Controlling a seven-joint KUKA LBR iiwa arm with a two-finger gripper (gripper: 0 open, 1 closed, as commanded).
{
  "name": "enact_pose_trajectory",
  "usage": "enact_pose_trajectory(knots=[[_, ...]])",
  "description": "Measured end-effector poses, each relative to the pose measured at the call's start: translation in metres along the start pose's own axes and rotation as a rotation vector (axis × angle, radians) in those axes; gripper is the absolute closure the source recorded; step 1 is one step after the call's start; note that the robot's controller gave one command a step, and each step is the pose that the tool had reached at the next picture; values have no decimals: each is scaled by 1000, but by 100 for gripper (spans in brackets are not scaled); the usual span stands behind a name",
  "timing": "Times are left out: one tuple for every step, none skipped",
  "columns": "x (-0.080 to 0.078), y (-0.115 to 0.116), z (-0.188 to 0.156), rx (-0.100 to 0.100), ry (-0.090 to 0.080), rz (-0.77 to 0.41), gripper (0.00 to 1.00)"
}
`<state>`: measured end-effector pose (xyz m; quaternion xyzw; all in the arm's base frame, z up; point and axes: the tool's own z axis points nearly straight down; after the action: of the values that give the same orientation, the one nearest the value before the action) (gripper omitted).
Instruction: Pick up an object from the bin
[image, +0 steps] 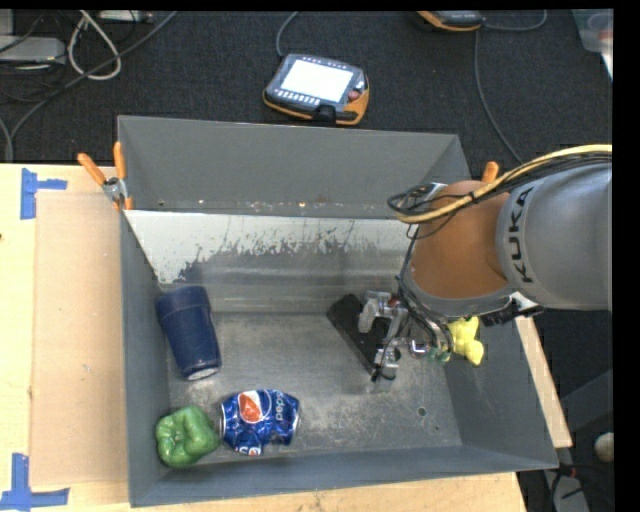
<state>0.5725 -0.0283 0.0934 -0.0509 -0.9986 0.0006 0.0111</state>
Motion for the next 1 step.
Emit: enact_pose_trajectory(knots=[[8, 16, -95, -2, -14, 26, 0]])
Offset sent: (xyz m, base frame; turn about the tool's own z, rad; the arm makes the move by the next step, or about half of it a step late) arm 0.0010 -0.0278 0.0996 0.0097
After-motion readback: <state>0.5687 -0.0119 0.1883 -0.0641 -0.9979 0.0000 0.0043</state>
